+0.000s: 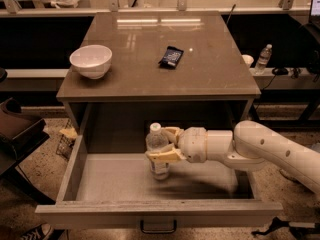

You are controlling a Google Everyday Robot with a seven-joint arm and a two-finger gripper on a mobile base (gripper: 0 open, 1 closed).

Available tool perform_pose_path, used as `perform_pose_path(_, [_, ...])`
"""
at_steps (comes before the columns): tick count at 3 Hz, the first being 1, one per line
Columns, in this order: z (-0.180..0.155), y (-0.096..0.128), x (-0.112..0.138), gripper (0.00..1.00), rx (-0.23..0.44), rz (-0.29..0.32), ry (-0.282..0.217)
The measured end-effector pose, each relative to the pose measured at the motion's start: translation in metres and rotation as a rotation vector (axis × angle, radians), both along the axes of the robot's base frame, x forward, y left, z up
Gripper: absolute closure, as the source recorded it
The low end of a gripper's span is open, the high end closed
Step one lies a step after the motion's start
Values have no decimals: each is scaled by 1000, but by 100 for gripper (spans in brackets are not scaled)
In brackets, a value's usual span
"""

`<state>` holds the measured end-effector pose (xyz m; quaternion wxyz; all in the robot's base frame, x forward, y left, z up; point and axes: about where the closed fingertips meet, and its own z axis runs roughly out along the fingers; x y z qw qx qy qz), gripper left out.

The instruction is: Pick blue plastic bottle from top drawer and place on counter

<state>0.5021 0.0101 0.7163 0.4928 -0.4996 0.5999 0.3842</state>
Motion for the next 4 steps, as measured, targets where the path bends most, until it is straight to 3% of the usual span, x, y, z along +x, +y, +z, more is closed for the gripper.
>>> perform_pose_path(1, [64, -37, 1, 100, -32, -23, -28])
perform_pose_path(2, [126, -68, 16, 100, -72, -56, -34])
perform_pose_path(4, [225, -116, 93, 100, -105, -228, 16])
